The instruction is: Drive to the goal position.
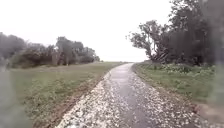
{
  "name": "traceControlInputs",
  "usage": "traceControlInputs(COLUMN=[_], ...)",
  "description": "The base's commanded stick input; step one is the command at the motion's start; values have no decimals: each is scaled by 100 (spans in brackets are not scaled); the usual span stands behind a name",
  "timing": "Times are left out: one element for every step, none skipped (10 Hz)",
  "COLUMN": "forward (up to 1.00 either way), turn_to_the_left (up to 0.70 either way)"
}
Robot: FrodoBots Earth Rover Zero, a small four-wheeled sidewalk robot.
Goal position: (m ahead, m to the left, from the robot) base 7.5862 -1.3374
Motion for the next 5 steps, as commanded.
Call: traceControlInputs(forward=[70,70,70,70,70], turn_to_the_left=[-17,-25,-28,-28,-26])
